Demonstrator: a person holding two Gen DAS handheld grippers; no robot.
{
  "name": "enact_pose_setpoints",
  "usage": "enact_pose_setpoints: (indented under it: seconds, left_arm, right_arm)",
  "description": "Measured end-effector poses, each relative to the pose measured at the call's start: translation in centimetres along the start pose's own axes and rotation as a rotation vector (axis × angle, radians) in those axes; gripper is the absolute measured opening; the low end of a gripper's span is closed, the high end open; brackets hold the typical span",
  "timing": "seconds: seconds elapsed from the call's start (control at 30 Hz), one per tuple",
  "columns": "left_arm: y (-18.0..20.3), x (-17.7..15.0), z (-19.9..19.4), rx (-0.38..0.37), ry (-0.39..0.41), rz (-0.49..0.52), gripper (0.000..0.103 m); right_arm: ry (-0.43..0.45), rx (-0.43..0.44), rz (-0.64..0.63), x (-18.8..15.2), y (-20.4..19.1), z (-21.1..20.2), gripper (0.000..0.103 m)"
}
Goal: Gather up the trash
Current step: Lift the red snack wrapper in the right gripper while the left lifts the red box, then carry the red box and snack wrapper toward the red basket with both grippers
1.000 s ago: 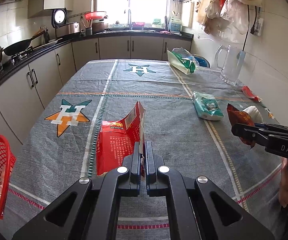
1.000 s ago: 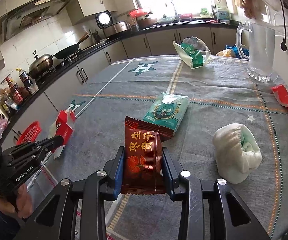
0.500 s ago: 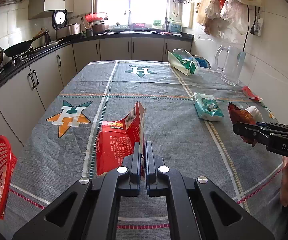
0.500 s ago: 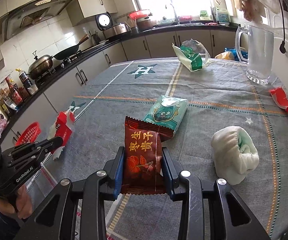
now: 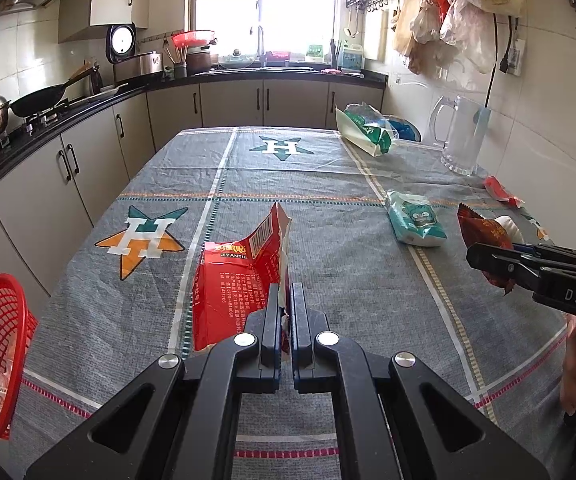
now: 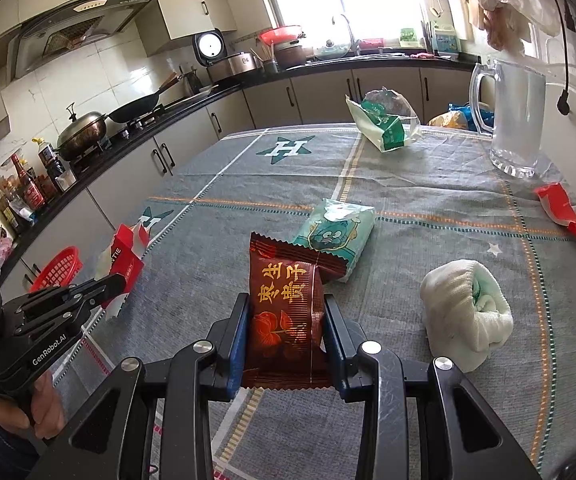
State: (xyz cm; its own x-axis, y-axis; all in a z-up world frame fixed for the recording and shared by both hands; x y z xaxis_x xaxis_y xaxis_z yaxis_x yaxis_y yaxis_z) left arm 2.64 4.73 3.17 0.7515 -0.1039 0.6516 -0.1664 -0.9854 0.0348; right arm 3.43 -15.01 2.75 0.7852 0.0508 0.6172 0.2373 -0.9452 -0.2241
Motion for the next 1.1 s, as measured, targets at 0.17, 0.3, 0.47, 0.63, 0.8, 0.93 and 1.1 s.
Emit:
enact_pose_setpoints:
  seconds: [0.17,0.3,0.47,0.63,0.8,0.93,1.1]
  left_arm:
    - [-0.3,0.2,-0.5,-0.013,0.011,-0.02,0.003]
    - [-0.7,-0.1,-1.6,-0.019,0.025,-0.033,0.003]
    - [-1.2,-0.4,-3.5,-0.02,0.047,-0.039,0.003]
    - [-1.9,-0.8,-5.6,-0.018,0.076,-0.045,0.003]
    - [-2.8,-1.4,-7.4,-0.02,0.099,-0.057,0.003]
    - [-3.4,-1.9,-8.4,-0.022,0.109,-0.063,0.003]
    - [-4.3,-2.5,-9.7,-0.017,0.123,-0.077,0.003]
  right_arm:
    - [0.019,-0.009,0.003,0.2,-0.6,-0.6,0.038]
    - [0.029,-0.018,0.014,0.1,-1.6,-1.6,0.038]
    - [0.029,-0.021,0.028,-0.7,-3.2,-2.3,0.038]
    - [0.045,0.017,0.05,-1.6,-5.1,-3.0,0.038]
    - [0.036,0.024,0.022,-2.4,-7.5,-3.1,0.038]
    - [0.028,0.026,-0.001,-2.5,-9.0,-3.2,0.038]
    - [0.016,0.035,-0.034,-2.5,-10.9,-3.1,0.038]
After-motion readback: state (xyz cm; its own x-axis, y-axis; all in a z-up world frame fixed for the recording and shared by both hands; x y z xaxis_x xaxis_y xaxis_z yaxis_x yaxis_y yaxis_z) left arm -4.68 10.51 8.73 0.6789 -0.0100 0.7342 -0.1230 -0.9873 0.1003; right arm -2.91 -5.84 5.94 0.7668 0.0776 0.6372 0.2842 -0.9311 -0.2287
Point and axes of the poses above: each gripper's, at about its wrist camera, not at the fingertips, and z roughly the way its jaws point, y to its right, x to its top, the point moved 2 cm from there along z, roughly the way its jaws point, and after that the axes turned 10 degrees about -y, right-handed, at the moved point
